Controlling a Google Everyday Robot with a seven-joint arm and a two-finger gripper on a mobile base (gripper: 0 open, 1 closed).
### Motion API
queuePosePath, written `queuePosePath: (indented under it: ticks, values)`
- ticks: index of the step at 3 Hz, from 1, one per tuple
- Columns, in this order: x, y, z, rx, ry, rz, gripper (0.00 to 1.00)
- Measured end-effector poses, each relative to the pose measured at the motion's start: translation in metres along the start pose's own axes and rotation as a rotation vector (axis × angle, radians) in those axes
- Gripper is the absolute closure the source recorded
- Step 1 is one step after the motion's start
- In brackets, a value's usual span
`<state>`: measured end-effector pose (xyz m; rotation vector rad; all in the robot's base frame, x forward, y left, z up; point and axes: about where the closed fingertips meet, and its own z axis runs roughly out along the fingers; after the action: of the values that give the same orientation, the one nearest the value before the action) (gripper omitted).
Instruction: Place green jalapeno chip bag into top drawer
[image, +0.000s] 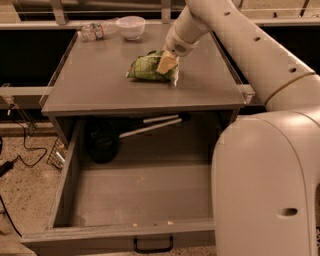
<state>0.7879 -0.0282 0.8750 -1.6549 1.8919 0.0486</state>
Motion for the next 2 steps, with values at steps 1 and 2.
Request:
queuePosePath:
  ticks: [1, 2]
  values:
    - [0.0000, 0.0000, 0.0000, 0.000, 0.000, 0.000, 0.85]
    - [0.0000, 0.0000, 0.0001, 0.000, 0.000, 0.000, 1.00]
